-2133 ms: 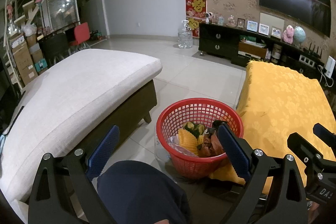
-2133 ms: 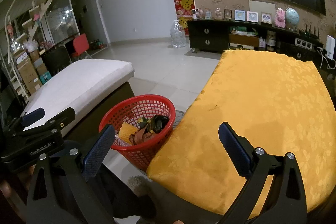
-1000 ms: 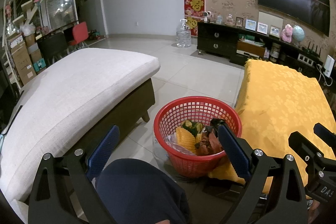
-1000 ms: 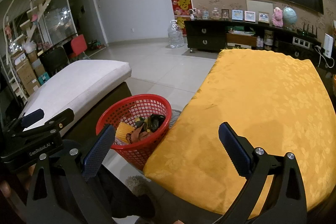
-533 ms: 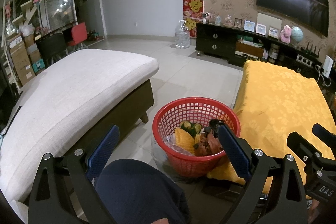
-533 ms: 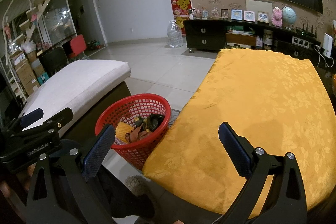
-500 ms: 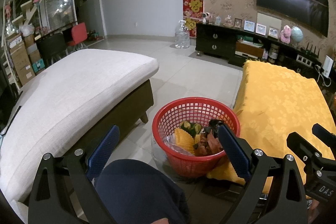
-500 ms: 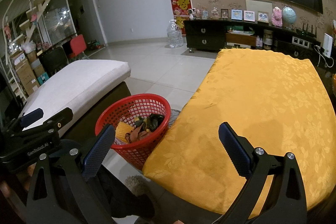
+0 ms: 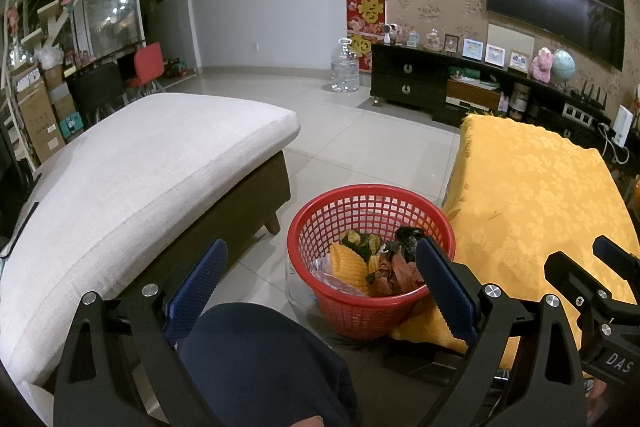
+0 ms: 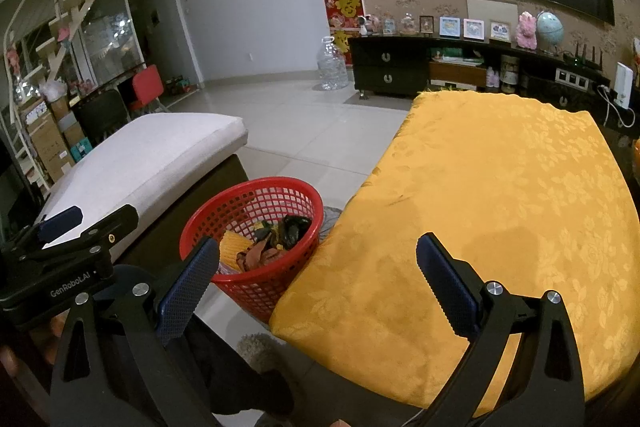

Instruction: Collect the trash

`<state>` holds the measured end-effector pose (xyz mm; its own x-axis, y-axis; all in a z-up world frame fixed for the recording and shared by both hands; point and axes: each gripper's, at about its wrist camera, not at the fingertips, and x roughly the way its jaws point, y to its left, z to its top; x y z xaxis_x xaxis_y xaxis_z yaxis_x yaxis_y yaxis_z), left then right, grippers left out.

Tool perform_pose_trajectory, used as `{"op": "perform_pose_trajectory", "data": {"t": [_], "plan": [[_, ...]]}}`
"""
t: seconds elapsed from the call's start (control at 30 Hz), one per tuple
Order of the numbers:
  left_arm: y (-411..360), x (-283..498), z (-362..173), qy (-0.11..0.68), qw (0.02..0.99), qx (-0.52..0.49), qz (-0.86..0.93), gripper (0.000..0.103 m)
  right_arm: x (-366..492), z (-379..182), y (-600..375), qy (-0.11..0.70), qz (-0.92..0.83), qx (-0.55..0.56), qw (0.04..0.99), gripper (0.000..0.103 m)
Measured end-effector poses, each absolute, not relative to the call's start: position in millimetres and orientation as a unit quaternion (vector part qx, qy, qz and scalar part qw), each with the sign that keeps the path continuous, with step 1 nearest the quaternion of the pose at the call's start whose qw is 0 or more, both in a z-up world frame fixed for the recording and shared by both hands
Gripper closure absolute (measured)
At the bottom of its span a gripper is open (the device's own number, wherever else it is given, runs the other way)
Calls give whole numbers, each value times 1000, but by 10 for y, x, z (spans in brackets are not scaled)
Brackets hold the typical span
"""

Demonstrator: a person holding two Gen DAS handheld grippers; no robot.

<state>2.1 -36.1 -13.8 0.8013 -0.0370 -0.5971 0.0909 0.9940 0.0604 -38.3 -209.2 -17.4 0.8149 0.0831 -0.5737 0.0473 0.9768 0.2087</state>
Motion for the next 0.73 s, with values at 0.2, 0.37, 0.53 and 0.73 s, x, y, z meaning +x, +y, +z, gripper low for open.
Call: {"op": "perform_pose_trajectory", "data": {"t": [0.2, 0.37, 0.53, 0.73], "plan": [[-364, 13, -139, 313, 948, 41, -36, 11, -404, -181, -2128, 304, 8, 107, 946, 7], [-377, -5, -165, 306, 950, 40, -44, 11, -451, -227, -2301, 306, -6, 113, 945, 7], [-409, 54, -237, 314, 947, 39, -58, 11, -555, -348, -2944, 311, -71, 134, 938, 7], [-355, 226, -369, 338, 939, 34, -51, 11, -718, -748, -4488, 359, -253, 143, 887, 7]]}}
